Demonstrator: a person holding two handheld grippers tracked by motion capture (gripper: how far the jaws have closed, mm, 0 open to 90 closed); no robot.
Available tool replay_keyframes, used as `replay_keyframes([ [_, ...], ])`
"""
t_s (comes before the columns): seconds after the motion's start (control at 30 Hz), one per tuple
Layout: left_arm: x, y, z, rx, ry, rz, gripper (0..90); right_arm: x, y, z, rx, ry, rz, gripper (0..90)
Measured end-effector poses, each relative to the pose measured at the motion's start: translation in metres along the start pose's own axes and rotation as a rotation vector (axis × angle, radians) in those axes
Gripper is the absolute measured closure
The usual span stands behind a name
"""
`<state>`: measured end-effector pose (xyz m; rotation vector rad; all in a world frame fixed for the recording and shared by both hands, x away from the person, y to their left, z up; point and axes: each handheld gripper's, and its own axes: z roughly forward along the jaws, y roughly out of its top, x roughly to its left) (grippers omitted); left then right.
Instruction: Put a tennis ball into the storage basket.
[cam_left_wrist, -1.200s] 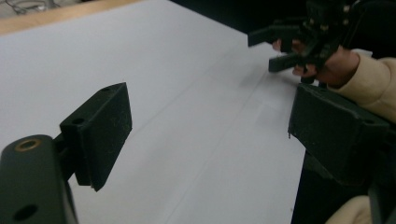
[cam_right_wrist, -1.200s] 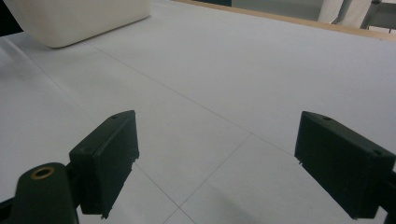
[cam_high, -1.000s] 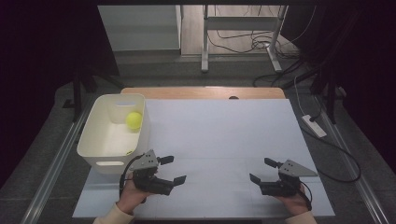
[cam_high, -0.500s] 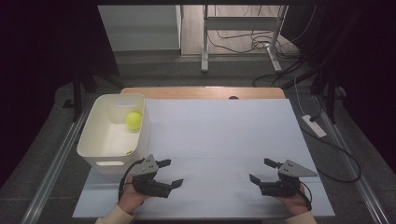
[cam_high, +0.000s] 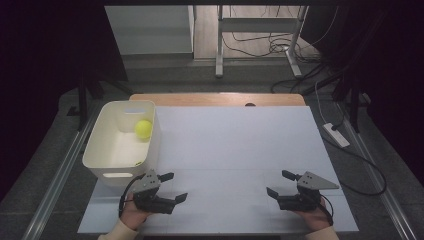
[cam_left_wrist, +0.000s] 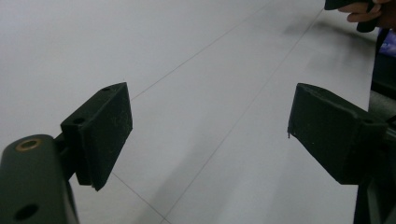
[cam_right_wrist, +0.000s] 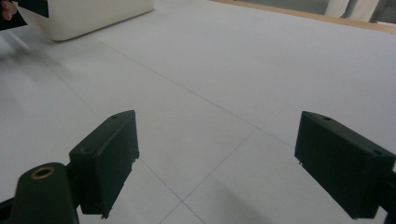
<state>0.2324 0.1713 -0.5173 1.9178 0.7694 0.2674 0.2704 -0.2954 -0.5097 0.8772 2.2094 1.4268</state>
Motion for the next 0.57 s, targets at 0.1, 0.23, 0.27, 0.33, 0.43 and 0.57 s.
replay_keyframes([
  [0.1, 0.0013, -0.0022, -0.0017, 0.002, 0.008, -0.003, 14.2, 0.0000, -0.0004, 0.0011, 0.003, 0.009, -0.002, 13.5],
  [0.23, 0.0027, -0.0021, -0.0030, -0.004, 0.012, -0.013, 14.2, 0.0001, -0.0005, 0.0015, 0.006, 0.011, -0.002, 13.5],
  [0.27, 0.0025, -0.0019, -0.0029, -0.005, 0.010, -0.012, 14.2, 0.0003, -0.0005, 0.0016, 0.006, 0.011, -0.001, 13.5],
  [0.33, 0.0019, -0.0014, -0.0021, -0.001, 0.008, -0.012, 14.2, 0.0009, -0.0005, 0.0013, 0.007, 0.012, -0.002, 13.5],
  [0.43, 0.0013, -0.0008, -0.0015, 0.000, 0.000, -0.012, 14.1, 0.0011, -0.0006, 0.0010, 0.009, 0.011, -0.004, 13.5],
  [0.57, 0.0015, -0.0002, -0.0011, -0.001, -0.002, -0.010, 14.1, 0.0013, -0.0007, 0.0007, 0.013, 0.010, -0.004, 13.5],
])
